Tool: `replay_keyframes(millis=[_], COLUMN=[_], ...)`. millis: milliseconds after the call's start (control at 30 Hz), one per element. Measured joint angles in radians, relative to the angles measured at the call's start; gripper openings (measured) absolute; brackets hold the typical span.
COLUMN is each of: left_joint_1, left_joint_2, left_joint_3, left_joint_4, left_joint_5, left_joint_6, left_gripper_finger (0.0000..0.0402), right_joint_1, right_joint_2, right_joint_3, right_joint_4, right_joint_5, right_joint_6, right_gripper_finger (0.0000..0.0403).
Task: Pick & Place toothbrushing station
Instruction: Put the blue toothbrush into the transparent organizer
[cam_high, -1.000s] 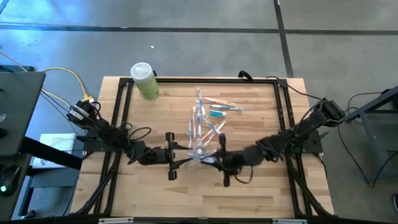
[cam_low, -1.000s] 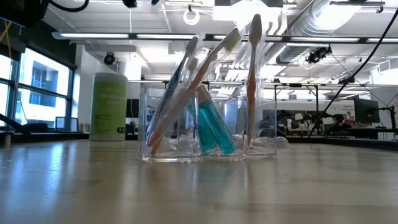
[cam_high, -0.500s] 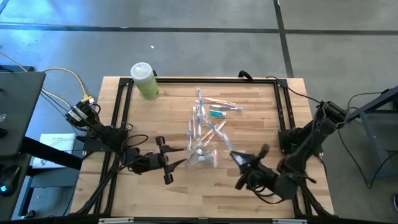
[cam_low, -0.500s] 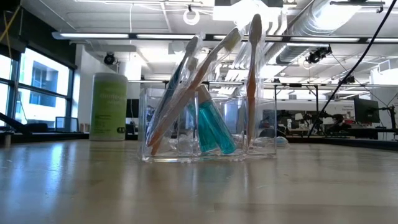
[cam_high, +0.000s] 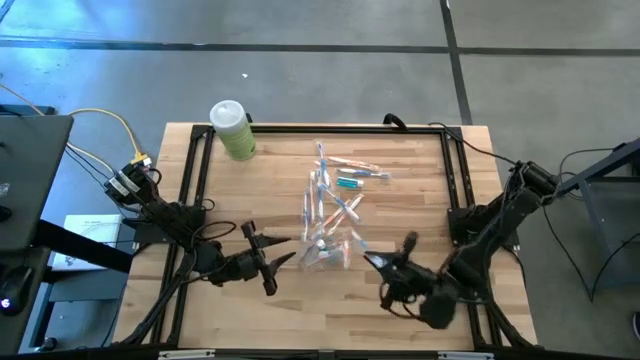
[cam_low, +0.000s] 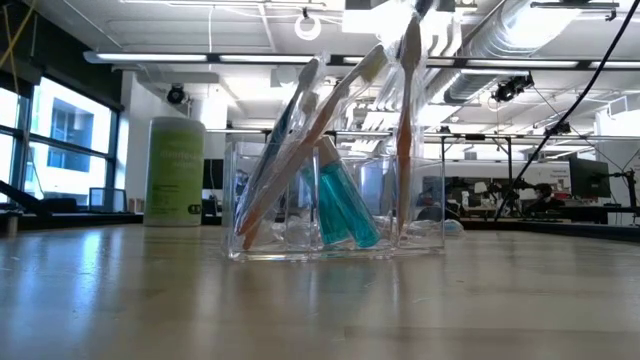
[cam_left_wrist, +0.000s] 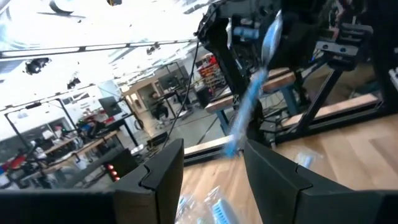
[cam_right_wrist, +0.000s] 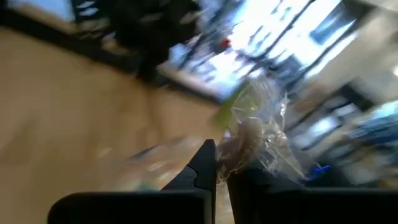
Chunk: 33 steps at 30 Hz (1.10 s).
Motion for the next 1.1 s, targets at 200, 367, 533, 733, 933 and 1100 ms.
replay_keyframes(millis=[200, 367, 533, 733, 933, 1100], left_joint_1=[-0.008, 0.023, 0.071, 0.105, 0.105, 0.097], left_joint_2=[0.0, 0.0, 0.0, 0.001, 0.001, 0.001], left_joint_3=[0.0, 0.0, 0.0, 0.0, 0.0, 0.0], left_joint_4=[-0.001, -0.024, -0.057, -0.086, -0.083, -0.082], left_joint_5=[-0.001, -0.008, -0.044, -0.057, -0.152, -0.187], left_joint_6=[0.067, 0.093, 0.093, 0.077, -0.033, -0.106], left_gripper_finger=[0.0163, 0.0163, 0.0163, 0.0163, 0.0163, 0.0163], right_joint_1=[-0.14, -0.23, -0.251, -0.259, -0.296, -0.3], right_joint_2=[-0.016, -0.016, -0.027, -0.053, -0.031, -0.029], right_joint_3=[0.0, -0.024, -0.026, -0.026, -0.026, -0.026], right_joint_4=[-0.307, -0.336, -0.241, -0.117, -0.148, -0.131], right_joint_5=[-0.094, -0.127, -0.203, -0.39, -0.468, -0.523], right_joint_6=[0.316, 0.37, 0.285, 0.22, 0.273, 0.274], right_gripper_finger=[0.0009, 0.001, 0.001, 0.001, 0.001, 0.001])
